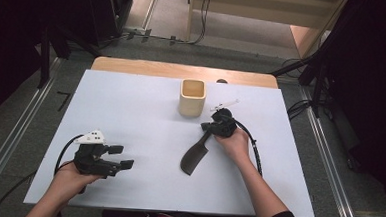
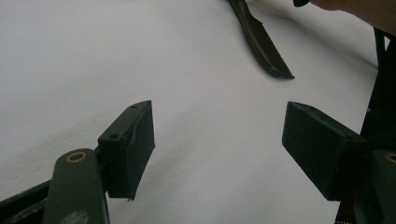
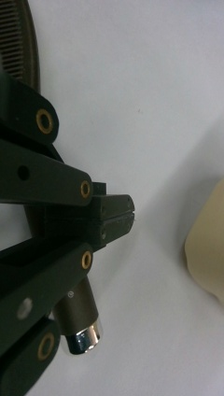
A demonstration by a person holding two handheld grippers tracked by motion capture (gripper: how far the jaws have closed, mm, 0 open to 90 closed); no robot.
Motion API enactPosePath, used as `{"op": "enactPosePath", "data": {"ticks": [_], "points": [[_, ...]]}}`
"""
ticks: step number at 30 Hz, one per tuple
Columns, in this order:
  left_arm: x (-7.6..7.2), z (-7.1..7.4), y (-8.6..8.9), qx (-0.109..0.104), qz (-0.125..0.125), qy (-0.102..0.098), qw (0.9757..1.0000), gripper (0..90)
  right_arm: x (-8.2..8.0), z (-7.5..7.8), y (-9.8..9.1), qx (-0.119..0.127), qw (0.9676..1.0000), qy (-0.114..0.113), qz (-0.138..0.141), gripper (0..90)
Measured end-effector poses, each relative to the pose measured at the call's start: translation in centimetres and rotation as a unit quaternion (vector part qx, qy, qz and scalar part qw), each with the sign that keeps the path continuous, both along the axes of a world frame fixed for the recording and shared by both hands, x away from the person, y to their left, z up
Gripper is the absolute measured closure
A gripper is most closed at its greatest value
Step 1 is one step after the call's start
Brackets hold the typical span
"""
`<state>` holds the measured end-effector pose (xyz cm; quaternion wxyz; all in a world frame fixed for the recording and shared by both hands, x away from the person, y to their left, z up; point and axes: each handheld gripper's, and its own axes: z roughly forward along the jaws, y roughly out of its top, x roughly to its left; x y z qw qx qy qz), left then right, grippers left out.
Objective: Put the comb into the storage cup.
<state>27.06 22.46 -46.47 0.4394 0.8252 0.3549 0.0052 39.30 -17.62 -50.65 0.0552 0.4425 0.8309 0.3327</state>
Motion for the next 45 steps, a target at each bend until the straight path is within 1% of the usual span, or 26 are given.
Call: {"op": "enactPosePath", "data": {"ticks": [1, 2, 6, 10, 14, 18, 28, 30, 34, 38, 39, 45], "points": [[0.0, 0.0, 0.0, 0.0, 0.0, 0.0, 1.0, 26.5, 0.1, -0.1, -0.1, -0.001, 1.0, -0.002, 0.001, 87.4], [0.0, 0.0, 0.0, -0.001, 0.0, 0.0, 1.0, 26.5, 0.1, 0.0, -0.3, -0.001, 1.0, 0.004, -0.005, 87.4], [0.0, 0.0, 0.0, -0.001, 0.001, 0.0, 1.0, 26.5, 0.1, 0.0, -0.7, -0.001, 1.0, 0.003, -0.007, 87.4], [0.0, 0.0, 0.0, -0.001, 0.001, 0.001, 1.0, 26.5, 0.2, -0.1, -1.2, 0.004, 0.9999, 0.009, -0.011, 87.5], [0.0, 0.0, 0.0, -0.002, 0.002, -0.001, 1.0, 26.5, 0.0, 0.0, -1.5, 0.002, 0.9999, 0.011, -0.013, 87.5], [0.0, 0.0, 0.0, -0.002, 0.002, -0.001, 1.0, 26.5, -0.3, -0.1, -2.3, 0.004, 0.9998, 0.012, -0.018, 87.5], [0.0, 0.0, 0.0, -0.003, 0.0, -0.002, 1.0, 26.5, -0.9, 0.0, -4.0, -0.001, 0.9995, 0.02, -0.025, 87.5], [0.0, 0.0, -0.1, -0.006, 0.0, -0.003, 1.0, 26.5, -1.2, 0.0, -4.4, -0.002, 0.9995, 0.019, -0.027, 87.5], [0.0, 0.0, -0.1, -0.004, -0.001, -0.004, 1.0, 26.5, -1.5, 0.0, -5.0, -0.004, 0.9994, 0.022, -0.026, 87.5], [0.0, 0.0, -0.1, -0.004, 0.0, -0.004, 1.0, 26.5, -2.1, 0.0, -5.5, -0.004, 0.9994, 0.025, -0.024, 87.5], [0.0, 0.1, -0.1, -0.003, -0.001, -0.004, 1.0, 26.5, -2.4, 0.0, -5.6, -0.004, 0.9993, 0.028, -0.023, 87.5], [0.0, 0.0, -0.1, -0.001, -0.002, -0.004, 1.0, 26.5, -3.3, 0.1, -6.5, -0.009, 0.9993, 0.028, -0.023, 87.5]]}}
